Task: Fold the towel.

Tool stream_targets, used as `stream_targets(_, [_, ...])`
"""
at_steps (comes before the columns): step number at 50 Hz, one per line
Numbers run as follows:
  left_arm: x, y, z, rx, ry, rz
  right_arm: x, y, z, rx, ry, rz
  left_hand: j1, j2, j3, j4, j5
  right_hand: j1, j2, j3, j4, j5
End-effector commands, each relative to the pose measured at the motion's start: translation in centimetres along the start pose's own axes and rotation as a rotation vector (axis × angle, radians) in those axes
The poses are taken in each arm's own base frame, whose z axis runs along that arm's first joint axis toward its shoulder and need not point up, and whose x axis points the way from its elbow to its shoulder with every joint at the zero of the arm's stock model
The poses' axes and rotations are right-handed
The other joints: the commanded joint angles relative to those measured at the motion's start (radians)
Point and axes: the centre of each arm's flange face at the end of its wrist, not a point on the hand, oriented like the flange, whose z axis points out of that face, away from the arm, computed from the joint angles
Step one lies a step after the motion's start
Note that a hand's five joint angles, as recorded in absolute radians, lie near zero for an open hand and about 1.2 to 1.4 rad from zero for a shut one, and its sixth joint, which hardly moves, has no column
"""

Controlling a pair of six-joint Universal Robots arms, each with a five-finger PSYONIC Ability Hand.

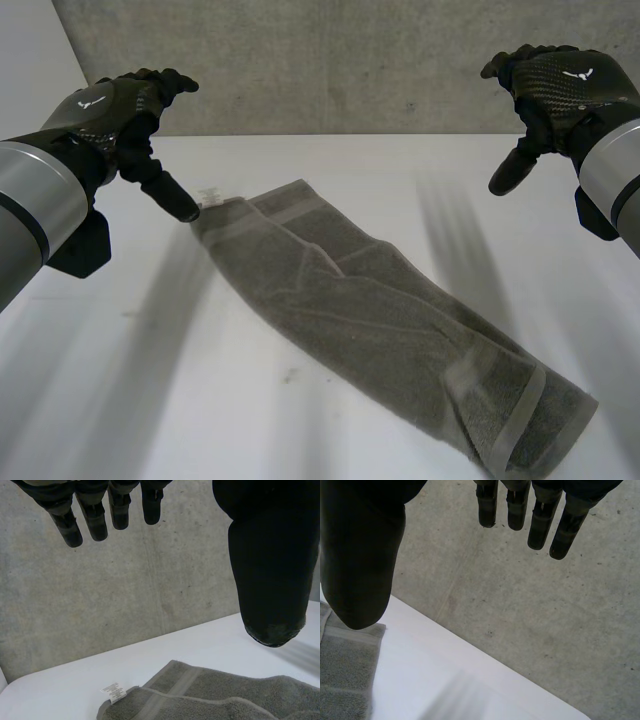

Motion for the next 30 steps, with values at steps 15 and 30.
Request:
stream_targets(15, [-0.1, 0.9, 2.0, 0.032, 0.002, 0.008, 0.2, 0.9, 0.7, -0.035, -0.009, -0.019, 0.021, 0.016, 0.01, 0.009, -0.028, -0.042, -0.074, -0.069, -0.087, -0.059])
stream_targets(30, [0.9, 10.2, 9.3, -0.146, 0.198, 0.159, -1.5, 7.5, 0.3, -0.217, -0.087, -0.001, 0.05, 0.045, 0.039, 0.038, 0.001, -0.035, -0.067, -0.062, -0.08, -0.053])
